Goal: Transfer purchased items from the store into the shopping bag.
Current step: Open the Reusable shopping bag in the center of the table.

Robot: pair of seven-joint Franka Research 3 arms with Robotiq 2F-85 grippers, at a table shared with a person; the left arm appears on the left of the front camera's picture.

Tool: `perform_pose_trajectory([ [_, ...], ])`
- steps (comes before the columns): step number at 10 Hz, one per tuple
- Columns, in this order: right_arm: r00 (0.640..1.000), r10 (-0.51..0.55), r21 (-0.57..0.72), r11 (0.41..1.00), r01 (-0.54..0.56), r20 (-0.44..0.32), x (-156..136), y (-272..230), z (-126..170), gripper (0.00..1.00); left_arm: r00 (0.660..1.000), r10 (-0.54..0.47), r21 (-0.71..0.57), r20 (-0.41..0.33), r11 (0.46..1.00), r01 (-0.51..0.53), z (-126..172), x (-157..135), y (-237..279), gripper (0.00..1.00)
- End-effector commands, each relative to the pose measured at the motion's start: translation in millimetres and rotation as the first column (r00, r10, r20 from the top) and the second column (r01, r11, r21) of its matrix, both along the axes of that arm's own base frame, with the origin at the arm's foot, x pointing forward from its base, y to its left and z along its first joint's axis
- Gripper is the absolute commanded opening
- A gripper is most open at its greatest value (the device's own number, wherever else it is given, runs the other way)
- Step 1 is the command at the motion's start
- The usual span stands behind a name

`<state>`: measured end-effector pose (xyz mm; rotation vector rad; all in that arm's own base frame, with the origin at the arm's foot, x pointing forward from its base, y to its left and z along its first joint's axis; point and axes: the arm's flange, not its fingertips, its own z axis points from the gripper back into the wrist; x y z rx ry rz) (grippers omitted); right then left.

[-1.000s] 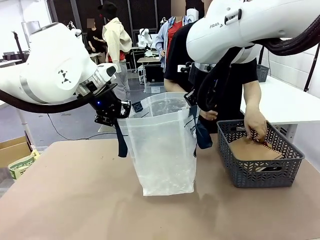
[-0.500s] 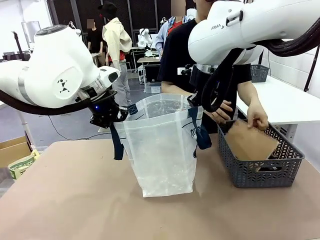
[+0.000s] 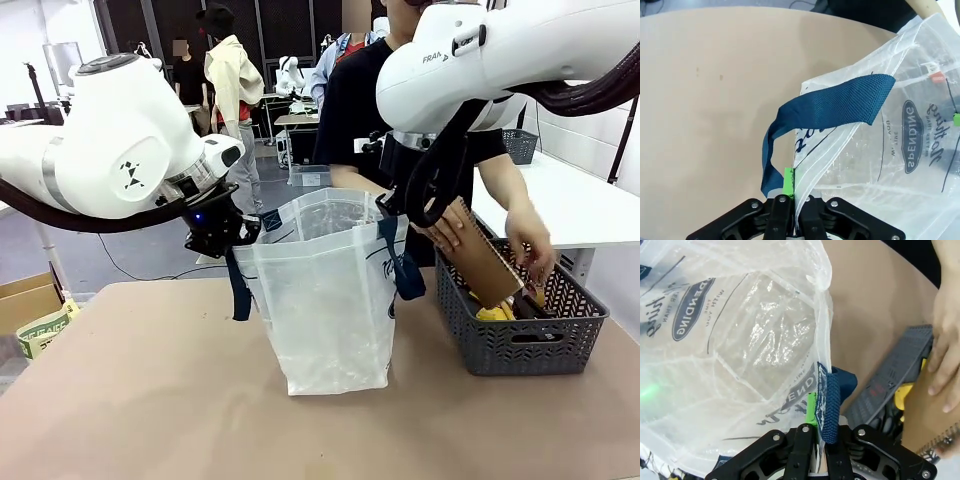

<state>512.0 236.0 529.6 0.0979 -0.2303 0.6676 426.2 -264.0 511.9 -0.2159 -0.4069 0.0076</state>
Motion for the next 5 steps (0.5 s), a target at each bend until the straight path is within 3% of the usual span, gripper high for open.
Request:
perform_pose_trajectory([
  [1,0.999,0.037,0.017,0.999,-0.037,0.015,-5,-3,-15,0.00,1.000,0.002,0.009,0.006,1.000,-0.002,1,0,2,0.00],
  [2,1.000,0.000,0.000,1.000,0.000,0.000,0,0,0,0.00,1.000,0.002,0.009,0.006,1.000,-0.002,1,0,2,0.00],
  [5,1.000,0.000,0.000,1.000,0.000,0.000,0,0,0,0.00,1.000,0.002,0.009,0.006,1.000,-0.002,1,0,2,0.00],
])
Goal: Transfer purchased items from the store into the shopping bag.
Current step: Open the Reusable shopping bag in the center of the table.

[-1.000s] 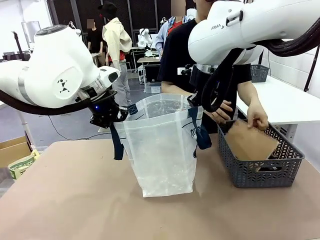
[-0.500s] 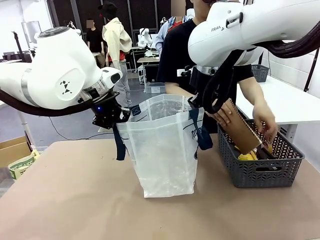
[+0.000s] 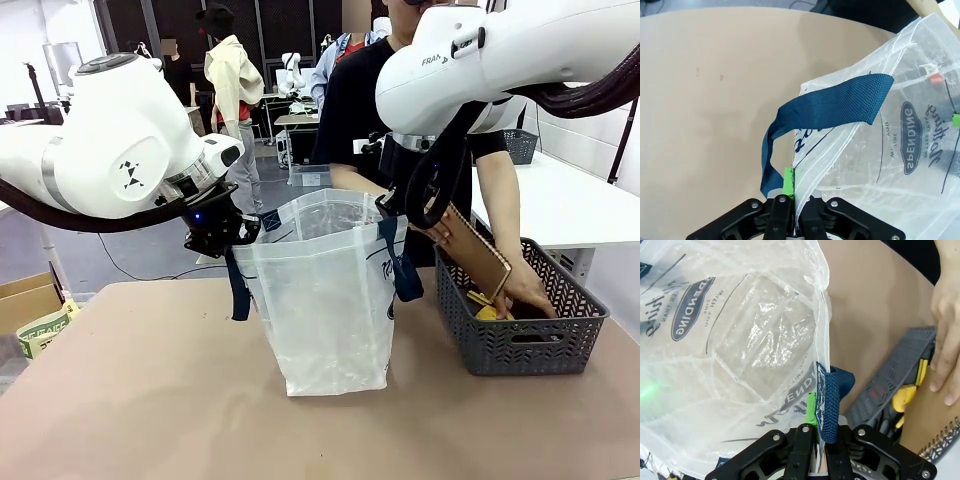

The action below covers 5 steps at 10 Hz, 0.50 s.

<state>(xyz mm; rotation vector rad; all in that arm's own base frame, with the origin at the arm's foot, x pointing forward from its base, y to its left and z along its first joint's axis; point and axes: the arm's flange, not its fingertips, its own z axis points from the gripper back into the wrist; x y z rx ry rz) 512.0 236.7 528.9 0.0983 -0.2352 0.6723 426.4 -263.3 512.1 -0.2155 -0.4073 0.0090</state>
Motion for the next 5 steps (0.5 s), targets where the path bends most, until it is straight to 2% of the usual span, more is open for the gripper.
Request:
perform_pose_trajectory([
  [1,1.000,-0.005,-0.001,1.000,0.005,-0.005,0.0,-0.7,0.7,0.00,1.000,0.001,0.009,0.005,1.000,-0.001,0.6,-0.2,1.4,0.00],
  [5,1.000,-0.005,-0.001,1.000,0.005,-0.005,0.0,-0.7,0.7,0.00,1.000,0.001,0.009,0.005,1.000,-0.001,0.6,-0.2,1.4,0.00],
])
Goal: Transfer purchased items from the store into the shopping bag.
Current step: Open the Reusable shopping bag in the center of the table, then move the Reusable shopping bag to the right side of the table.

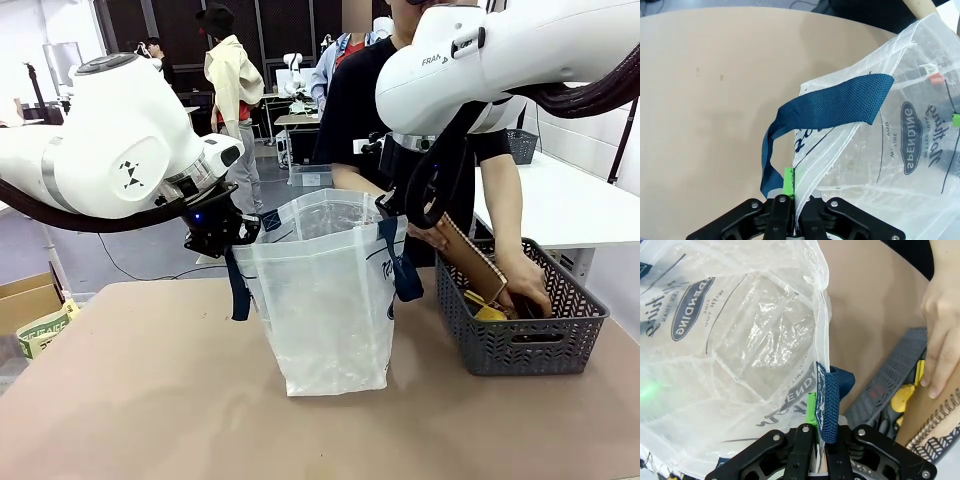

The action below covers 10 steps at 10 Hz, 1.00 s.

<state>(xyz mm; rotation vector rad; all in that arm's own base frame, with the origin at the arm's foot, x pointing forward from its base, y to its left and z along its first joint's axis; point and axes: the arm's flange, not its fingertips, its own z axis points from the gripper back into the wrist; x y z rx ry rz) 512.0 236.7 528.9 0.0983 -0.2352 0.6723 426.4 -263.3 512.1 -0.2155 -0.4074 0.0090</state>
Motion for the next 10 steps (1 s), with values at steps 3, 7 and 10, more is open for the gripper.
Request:
perform_pose_trajectory([
  [3,1.000,-0.005,-0.001,1.000,0.005,-0.005,0.0,-0.7,0.7,0.00,1.000,0.001,0.009,0.005,1.000,-0.001,0.6,-0.2,1.4,0.00],
  [7,1.000,-0.005,-0.001,1.000,0.005,-0.005,0.0,-0.7,0.7,0.00,1.000,0.001,0.009,0.005,1.000,-0.001,0.6,-0.2,1.4,0.00],
  [10,1.000,-0.005,-0.001,1.000,0.005,-0.005,0.0,-0.7,0.7,0.00,1.000,0.001,0.009,0.005,1.000,-0.001,0.6,-0.2,1.4,0.00],
])
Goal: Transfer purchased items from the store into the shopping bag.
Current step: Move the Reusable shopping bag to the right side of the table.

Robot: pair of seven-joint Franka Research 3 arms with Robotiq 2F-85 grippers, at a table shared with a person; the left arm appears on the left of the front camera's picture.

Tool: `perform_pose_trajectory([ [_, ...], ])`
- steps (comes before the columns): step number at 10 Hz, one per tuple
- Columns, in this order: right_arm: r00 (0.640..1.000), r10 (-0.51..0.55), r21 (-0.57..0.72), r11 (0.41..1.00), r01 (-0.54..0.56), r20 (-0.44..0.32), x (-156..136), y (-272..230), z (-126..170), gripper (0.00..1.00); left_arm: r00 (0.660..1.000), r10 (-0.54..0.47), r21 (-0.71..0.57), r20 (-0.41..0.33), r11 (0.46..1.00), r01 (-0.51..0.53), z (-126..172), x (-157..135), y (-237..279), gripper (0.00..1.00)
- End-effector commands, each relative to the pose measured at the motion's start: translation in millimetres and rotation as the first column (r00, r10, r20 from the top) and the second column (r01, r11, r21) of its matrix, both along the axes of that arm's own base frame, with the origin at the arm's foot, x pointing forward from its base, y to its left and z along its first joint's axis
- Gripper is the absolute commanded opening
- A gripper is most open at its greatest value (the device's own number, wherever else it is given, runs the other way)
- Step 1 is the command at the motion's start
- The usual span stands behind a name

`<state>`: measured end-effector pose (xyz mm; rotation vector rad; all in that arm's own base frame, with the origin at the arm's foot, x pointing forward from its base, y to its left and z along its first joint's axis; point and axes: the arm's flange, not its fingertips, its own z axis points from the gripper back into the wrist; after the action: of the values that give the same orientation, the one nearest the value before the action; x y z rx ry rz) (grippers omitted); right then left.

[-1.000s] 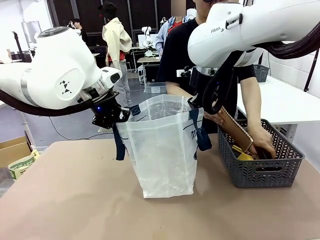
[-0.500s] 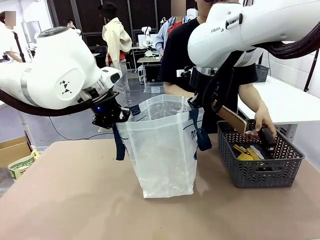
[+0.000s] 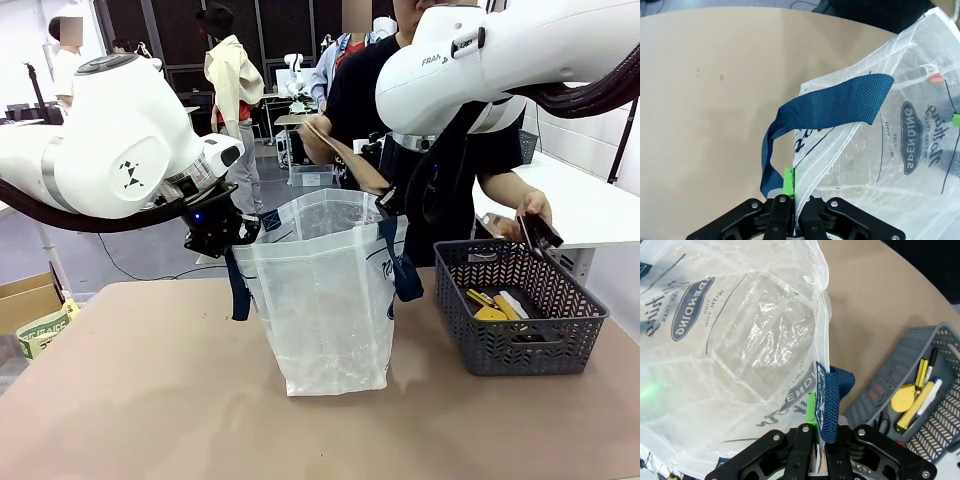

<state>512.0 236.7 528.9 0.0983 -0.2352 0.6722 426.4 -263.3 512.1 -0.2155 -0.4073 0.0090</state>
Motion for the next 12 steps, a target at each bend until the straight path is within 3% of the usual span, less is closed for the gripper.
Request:
perform_pose_trajectory([
  [1,1.000,-0.005,-0.001,1.000,0.005,-0.005,0.0,-0.7,0.7,0.00,1.000,0.001,0.009,0.005,1.000,-0.001,0.6,-0.2,1.4,0.00],
  [12,1.000,-0.005,-0.001,1.000,0.005,-0.005,0.0,-0.7,0.7,0.00,1.000,0.001,0.009,0.005,1.000,-0.001,0.6,-0.2,1.4,0.00],
])
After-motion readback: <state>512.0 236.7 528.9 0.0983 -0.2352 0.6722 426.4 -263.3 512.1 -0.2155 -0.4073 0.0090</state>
